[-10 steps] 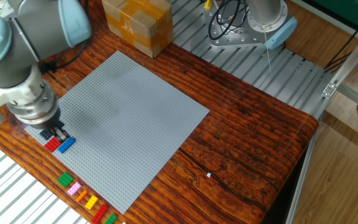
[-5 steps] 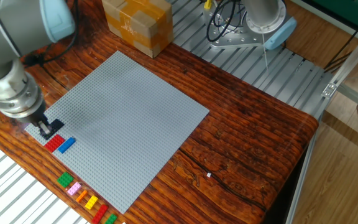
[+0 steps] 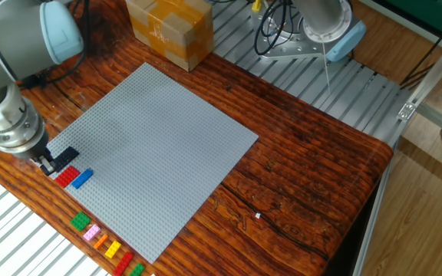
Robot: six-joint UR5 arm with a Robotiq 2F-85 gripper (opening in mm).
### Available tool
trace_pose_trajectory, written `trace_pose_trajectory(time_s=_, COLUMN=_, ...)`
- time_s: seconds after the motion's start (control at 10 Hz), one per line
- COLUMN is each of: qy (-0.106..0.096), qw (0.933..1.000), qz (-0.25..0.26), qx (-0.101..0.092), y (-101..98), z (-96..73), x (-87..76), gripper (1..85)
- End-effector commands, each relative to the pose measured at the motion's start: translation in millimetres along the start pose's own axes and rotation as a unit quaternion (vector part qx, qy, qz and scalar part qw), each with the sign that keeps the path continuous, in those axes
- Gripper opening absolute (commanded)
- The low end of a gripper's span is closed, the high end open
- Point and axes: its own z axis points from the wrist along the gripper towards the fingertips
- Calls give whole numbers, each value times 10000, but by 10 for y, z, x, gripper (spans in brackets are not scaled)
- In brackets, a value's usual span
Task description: Build with small Lego blocks
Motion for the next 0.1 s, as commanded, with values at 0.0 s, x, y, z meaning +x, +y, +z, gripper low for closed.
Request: trace_pose_trajectory(time_s=0.0, qy=-20, qw=10000, qz=-33, qx=-5, y=6, z=36, x=-36, gripper=10)
